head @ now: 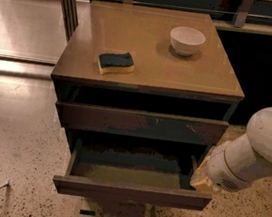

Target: Close middle drawer

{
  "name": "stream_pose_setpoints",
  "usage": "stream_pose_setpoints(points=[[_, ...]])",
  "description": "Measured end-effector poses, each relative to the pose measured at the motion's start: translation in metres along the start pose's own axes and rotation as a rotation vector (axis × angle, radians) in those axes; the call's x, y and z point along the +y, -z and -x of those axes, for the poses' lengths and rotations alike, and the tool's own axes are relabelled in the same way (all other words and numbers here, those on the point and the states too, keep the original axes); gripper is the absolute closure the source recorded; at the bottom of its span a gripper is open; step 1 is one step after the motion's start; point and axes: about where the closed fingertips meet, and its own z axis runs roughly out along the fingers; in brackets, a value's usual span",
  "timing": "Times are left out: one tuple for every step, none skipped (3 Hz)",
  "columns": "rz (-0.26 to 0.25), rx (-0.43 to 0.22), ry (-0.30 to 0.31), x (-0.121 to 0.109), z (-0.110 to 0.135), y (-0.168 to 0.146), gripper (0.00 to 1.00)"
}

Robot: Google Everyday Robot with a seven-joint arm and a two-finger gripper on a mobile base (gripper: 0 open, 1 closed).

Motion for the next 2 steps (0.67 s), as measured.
stream_pose_setpoints(points=[[0.024,0.008,-0.005,0.009,-0.007,-0.012,1.00],[0.020,0.022,0.026,0.014,-0.018,-0.037,1.00]])
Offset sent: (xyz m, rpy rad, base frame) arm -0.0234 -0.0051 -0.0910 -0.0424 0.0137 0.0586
